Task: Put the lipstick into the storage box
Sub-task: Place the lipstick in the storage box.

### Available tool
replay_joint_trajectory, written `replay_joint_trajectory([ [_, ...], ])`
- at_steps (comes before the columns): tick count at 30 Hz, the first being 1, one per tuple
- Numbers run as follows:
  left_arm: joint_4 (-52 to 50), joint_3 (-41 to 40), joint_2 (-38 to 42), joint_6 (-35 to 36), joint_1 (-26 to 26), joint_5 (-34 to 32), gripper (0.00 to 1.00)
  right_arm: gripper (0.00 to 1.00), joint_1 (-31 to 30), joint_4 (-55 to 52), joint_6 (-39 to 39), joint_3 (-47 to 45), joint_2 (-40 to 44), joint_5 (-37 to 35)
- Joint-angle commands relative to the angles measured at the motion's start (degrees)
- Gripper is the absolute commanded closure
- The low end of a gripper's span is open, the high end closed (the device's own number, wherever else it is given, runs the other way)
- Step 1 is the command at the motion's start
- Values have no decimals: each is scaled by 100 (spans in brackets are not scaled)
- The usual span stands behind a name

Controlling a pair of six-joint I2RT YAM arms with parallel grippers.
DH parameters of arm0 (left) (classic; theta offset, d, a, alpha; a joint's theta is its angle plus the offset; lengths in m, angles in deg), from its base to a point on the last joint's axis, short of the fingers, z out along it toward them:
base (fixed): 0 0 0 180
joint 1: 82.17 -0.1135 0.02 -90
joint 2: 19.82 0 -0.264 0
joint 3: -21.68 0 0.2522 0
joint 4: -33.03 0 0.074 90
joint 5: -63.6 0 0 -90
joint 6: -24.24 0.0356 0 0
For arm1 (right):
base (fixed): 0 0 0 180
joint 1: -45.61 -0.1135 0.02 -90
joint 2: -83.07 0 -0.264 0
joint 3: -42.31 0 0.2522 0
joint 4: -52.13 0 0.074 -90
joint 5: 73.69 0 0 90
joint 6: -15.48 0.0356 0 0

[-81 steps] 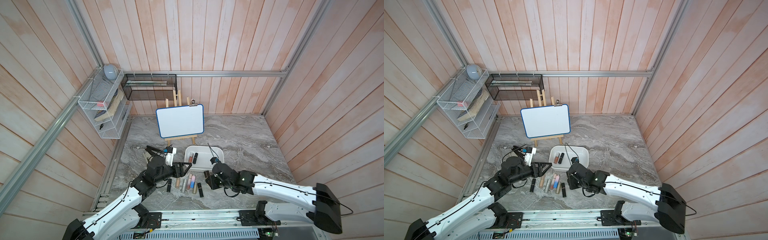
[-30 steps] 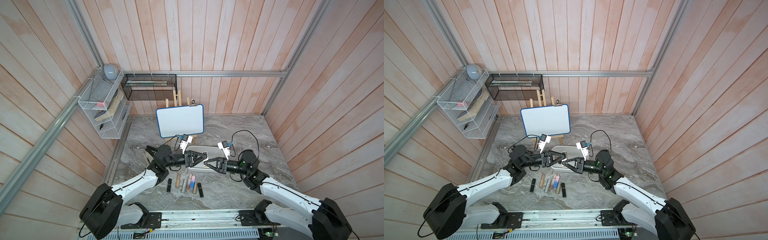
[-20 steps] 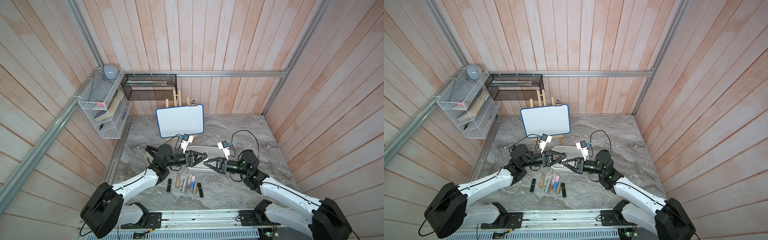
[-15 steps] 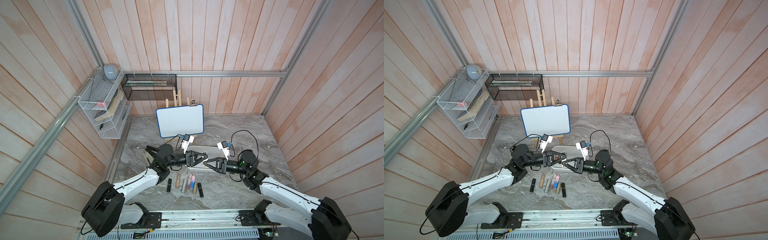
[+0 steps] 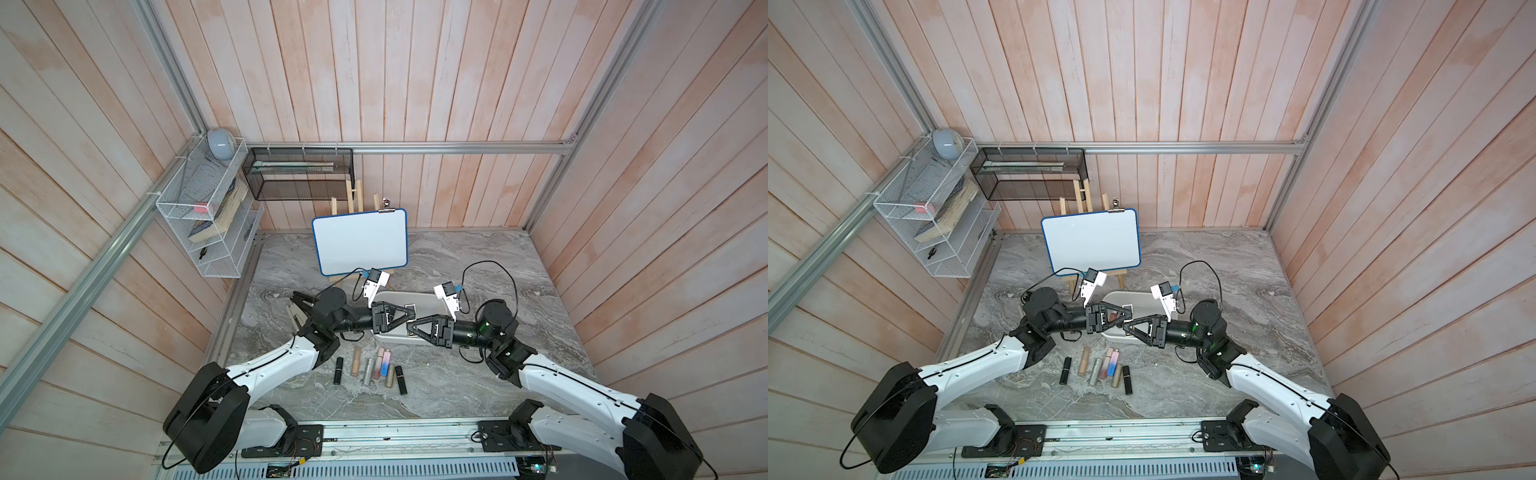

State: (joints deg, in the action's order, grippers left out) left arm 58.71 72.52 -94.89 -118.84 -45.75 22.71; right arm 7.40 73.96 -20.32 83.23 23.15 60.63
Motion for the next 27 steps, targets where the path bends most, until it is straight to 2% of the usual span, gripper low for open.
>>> replay_joint_trajectory([
  [1, -84, 128, -39, 161, 16, 49, 81, 46, -13, -267, -209, 276, 57, -128],
  [5, -509, 193, 3, 366, -8, -20, 81, 34, 151, -772, -439, 387, 400, -344],
  [7, -978, 292, 26, 585, -30, -165, 81, 33, 251, -1340, -695, 499, 671, -681],
  [11, -2634, 823, -61, 1357, -40, -868, 81, 30, 288, -3328, -1416, 994, 1171, -2250],
  [14, -3766, 1352, -345, 1960, -40, -1562, 81, 30, 308, -4503, -1627, 1285, 1288, -3424],
  [20, -5125, 2385, -1263, 2644, 90, -2752, 81, 29, 306, -5338, -1833, 1335, 1213, -3977],
  [27, -5898, 3376, -2426, 2979, 326, -3754, 81, 27, 301, -5553, -1885, 1151, 1061, -3966],
])
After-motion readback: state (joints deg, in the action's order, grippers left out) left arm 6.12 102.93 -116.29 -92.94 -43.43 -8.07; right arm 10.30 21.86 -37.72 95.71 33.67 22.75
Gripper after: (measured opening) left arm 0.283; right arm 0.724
